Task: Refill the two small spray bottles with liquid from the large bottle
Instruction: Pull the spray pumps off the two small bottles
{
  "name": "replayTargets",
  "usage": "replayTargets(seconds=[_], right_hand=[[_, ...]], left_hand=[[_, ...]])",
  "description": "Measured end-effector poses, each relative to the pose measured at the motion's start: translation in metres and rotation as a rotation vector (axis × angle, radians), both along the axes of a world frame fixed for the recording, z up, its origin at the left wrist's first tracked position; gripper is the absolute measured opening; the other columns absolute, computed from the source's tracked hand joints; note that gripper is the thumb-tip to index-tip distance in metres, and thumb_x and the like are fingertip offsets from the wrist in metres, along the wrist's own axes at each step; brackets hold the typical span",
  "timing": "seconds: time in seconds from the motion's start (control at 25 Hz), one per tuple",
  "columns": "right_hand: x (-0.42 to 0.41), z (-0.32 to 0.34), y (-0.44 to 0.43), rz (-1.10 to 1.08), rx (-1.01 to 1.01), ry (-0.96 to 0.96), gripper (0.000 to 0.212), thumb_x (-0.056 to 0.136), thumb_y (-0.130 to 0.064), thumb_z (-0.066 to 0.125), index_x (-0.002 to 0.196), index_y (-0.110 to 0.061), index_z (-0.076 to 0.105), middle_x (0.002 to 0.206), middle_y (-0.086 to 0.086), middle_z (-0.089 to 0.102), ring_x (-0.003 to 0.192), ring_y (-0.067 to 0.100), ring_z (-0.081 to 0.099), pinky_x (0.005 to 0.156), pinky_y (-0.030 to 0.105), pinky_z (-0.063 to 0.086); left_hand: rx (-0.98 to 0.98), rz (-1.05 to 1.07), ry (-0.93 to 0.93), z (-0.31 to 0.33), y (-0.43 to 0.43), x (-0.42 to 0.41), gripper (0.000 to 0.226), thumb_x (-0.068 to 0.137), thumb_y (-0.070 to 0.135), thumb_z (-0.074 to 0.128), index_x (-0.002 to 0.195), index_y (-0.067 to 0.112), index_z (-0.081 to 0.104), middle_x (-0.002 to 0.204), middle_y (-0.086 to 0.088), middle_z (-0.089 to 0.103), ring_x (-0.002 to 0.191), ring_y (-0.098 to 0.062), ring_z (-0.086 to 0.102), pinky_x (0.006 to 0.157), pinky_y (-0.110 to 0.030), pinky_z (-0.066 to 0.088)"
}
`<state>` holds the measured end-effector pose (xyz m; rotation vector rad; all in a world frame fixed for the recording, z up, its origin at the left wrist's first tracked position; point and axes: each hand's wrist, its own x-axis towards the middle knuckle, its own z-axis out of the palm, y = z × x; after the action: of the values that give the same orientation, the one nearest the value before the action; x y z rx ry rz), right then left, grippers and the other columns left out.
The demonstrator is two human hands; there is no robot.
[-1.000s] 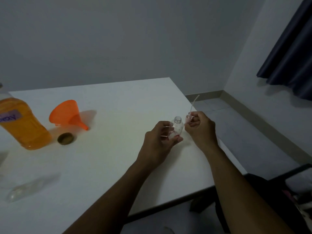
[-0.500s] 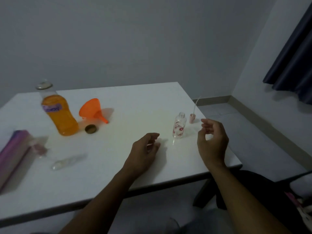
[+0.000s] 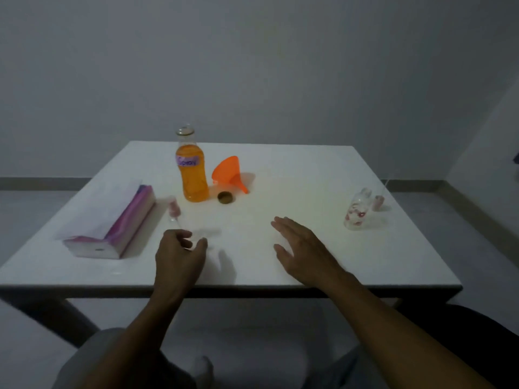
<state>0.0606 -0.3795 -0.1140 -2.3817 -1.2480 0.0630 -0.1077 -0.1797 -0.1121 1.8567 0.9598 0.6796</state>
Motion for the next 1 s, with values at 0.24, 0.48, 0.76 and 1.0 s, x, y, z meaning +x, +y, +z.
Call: replayTargets(seconds=[0.24, 0.48, 0.76, 1.0], right_hand=[[0.005, -0.006, -0.015, -0.069, -0.16, -0.019, 0.057, 0.105, -0.041, 0.029, 0.158, -0.022, 0.02, 0.167, -0.007, 0.011, 0.153, 0.007, 0.005, 0.125, 0.029, 0.003], [0.005, -0.011, -0.009, -0.102, -0.073, -0.04, 0.057, 0.103, -0.043, 0.036, 0.156, -0.026, 0.027, 0.165, -0.011, 0.018, 0.152, 0.004, 0.011, 0.122, 0.022, 0.003], [0.02, 0.008, -0.009, -0.164, 0.332, 0.409, 0.042, 0.085, -0.027, 0.076, 0.126, -0.029, 0.066, 0.131, -0.012, 0.065, 0.123, 0.002, 0.057, 0.105, 0.029, 0.048], [0.026, 0.03, 0.0, -0.145, 0.432, 0.552, 0.026, 0.084, -0.034, 0.076, 0.107, -0.022, 0.075, 0.096, -0.003, 0.077, 0.088, 0.013, 0.072, 0.077, 0.03, 0.06]], left_hand=[[0.014, 0.032, 0.05, 0.008, 0.019, 0.029, 0.067, 0.082, 0.044, 0.069, 0.134, 0.017, 0.035, 0.14, -0.008, 0.039, 0.123, -0.027, 0.045, 0.097, -0.048, 0.045], [0.225, -0.399, -0.002, 0.018, 0.023, 0.063, 0.035, 0.079, 0.041, 0.073, 0.103, 0.019, 0.06, 0.097, 0.008, 0.064, 0.083, -0.01, 0.062, 0.068, -0.02, 0.048], [0.415, -0.684, 0.083, 0.017, 0.002, 0.088, 0.041, 0.069, 0.046, 0.079, 0.105, 0.032, 0.066, 0.097, 0.011, 0.059, 0.08, -0.008, 0.055, 0.065, -0.024, 0.054], [0.394, -0.706, 0.027, 0.018, -0.007, 0.099, 0.046, 0.071, 0.046, 0.077, 0.113, 0.03, 0.066, 0.098, 0.012, 0.059, 0.081, -0.006, 0.055, 0.067, -0.02, 0.05]])
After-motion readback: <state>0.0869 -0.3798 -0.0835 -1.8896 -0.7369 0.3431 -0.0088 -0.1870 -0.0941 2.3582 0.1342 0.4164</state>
